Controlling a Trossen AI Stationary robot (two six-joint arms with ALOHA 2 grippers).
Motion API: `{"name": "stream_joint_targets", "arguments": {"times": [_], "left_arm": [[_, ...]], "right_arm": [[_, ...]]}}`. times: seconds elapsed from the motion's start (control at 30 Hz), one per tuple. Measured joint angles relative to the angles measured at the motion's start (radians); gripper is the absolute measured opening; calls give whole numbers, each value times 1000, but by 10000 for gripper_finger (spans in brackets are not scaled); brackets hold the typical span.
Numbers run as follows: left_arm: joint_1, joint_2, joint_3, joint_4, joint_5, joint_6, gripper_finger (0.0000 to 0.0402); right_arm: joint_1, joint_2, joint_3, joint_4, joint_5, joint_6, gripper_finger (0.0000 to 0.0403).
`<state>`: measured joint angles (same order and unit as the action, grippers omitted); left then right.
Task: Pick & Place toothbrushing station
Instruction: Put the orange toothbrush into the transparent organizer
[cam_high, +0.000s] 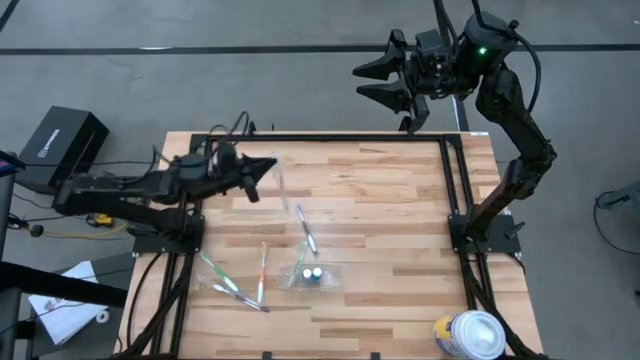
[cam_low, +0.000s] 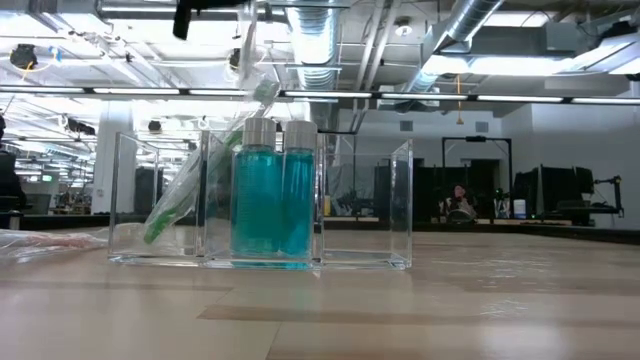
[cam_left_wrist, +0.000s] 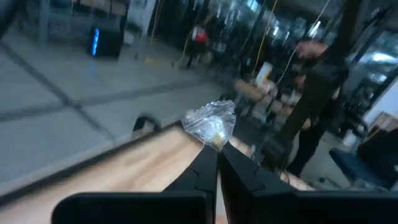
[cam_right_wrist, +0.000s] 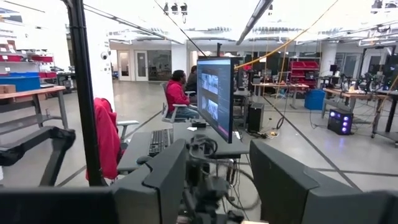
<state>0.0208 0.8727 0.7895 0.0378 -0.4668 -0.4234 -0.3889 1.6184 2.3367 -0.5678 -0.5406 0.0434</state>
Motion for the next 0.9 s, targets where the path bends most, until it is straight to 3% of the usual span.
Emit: {"name": "stream_joint_targets", "arguments": {"times": [0.2, 0.5, 0.9], "left_arm": [[-213, 39, 1, 149, -167, 108, 0], [-481, 202, 0, 151, -449, 85, 0], [-662, 393, 0, 159, -595, -44, 0]], "right_arm": [[0, 0, 0, 2, -9, 18, 168], [0, 0, 0, 1, -9, 71, 168], [0, 0, 0, 1, -9, 89, 168]]}}
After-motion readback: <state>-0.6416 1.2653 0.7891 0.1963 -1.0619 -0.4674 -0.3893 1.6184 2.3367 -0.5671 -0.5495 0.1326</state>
